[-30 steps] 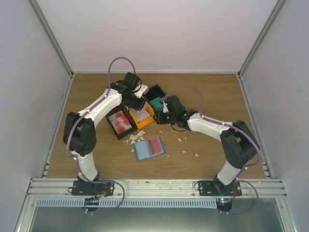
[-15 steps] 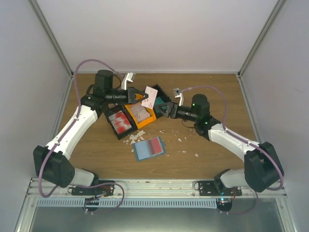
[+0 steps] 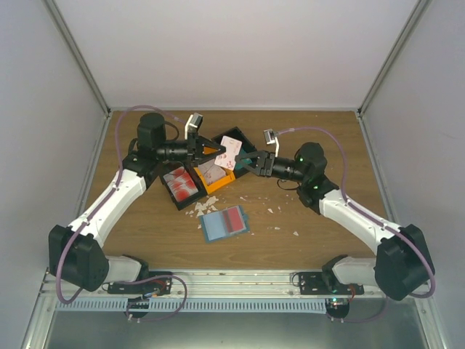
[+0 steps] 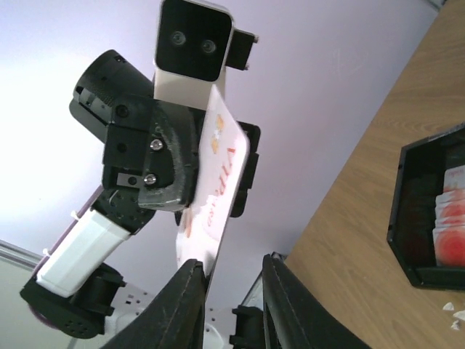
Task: Put the credit cards into the card holder
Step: Pick up the credit card from the storage box.
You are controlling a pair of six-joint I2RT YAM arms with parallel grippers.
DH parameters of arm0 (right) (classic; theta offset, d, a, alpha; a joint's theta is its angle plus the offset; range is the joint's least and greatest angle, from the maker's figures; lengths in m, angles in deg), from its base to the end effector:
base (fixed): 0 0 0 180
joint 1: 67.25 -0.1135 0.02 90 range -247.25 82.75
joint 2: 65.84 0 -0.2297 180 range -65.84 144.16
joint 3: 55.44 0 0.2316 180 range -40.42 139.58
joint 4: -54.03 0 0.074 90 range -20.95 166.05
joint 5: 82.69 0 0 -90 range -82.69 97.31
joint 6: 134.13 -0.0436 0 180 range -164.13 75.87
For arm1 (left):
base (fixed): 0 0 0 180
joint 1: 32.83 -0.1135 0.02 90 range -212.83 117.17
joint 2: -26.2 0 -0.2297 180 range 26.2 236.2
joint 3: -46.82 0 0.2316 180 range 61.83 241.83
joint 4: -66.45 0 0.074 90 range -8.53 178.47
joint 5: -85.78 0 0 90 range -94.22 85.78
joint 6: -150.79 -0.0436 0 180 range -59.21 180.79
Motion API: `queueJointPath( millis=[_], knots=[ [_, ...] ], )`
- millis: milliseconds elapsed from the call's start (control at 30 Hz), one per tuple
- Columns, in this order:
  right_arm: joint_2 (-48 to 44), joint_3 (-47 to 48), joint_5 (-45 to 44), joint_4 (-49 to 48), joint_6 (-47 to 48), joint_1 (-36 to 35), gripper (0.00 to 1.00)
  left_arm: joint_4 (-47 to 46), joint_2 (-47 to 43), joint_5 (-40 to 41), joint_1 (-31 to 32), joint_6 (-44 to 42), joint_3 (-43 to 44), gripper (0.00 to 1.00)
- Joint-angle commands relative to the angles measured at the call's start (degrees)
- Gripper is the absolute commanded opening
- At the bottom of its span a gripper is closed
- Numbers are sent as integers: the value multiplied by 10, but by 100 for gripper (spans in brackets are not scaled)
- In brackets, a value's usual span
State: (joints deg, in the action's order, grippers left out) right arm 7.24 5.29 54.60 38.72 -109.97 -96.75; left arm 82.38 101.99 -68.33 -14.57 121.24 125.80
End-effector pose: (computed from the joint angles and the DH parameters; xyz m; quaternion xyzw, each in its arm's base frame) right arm 0.2304 0.1672 0.2891 -0.0796 0.6900 0.6771 0.2431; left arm 0.2589 -0.1267 0.3285 0.0708 0.7370 -0.6561 0.1462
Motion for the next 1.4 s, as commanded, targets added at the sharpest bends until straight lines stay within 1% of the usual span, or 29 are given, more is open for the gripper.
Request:
queueJointPath(
  millis=[0,167,333,400,533,600,733,800,833,900,933,967,1000,1033,1067,1100,1133,1200,1267,1367],
  knots=[
    [-8,-4,11,1,-44,-5,22,-56,-17,-26,0,46,-14,0],
    [7,0,21,-11,-45,-17,9,-44,-19,-16,4,33,-18,0],
    [10,-11,11,-27,-54,-19,1,-33,-26,-7,8,18,-30,0],
    [11,-14,10,-31,-52,-19,1,-25,-31,-2,10,7,-37,2],
    [14,-15,13,-38,-51,-20,9,-15,-42,7,9,-5,-58,3],
    [15,-15,15,-40,-53,-22,10,-18,-47,10,10,-5,-67,2],
    [17,-6,15,-41,-57,-33,6,-34,-55,18,9,-2,-84,2],
    [19,0,14,-34,-56,-37,1,-41,-59,21,10,0,-94,3],
    [20,-1,12,-30,-56,-39,1,-42,-62,22,9,-1,-100,3],
    [18,-11,11,-23,-53,-39,0,-32,-68,27,10,-15,-104,10],
    [15,-17,10,-15,-46,-39,1,-18,-72,36,9,-34,-103,17],
    [10,-21,7,-3,-34,-39,0,16,-76,49,10,-60,-101,23],
    [3,-26,4,27,-17,-38,0,48,-80,70,10,-87,-98,31],
    [-6,-30,0,59,12,-37,0,84,-85,93,10,-119,-97,41],
    [-14,-31,-3,98,49,-35,0,131,-90,121,10,-146,-98,48],
    [-20,-31,-9,151,87,-33,0,157,-97,153,10,-169,-104,53],
    [-25,-32,-14,197,124,-30,1,175,-107,179,10,-185,-116,57],
    [-31,-40,-22,273,191,-26,1,194,-128,228,10,-204,-146,60],
    [-31,-51,-38,333,240,-26,0,198,-149,260,13,-213,-183,60],
    [-18,-76,-49,377,283,-27,0,193,-180,302,25,-210,-242,57]
  ],
)
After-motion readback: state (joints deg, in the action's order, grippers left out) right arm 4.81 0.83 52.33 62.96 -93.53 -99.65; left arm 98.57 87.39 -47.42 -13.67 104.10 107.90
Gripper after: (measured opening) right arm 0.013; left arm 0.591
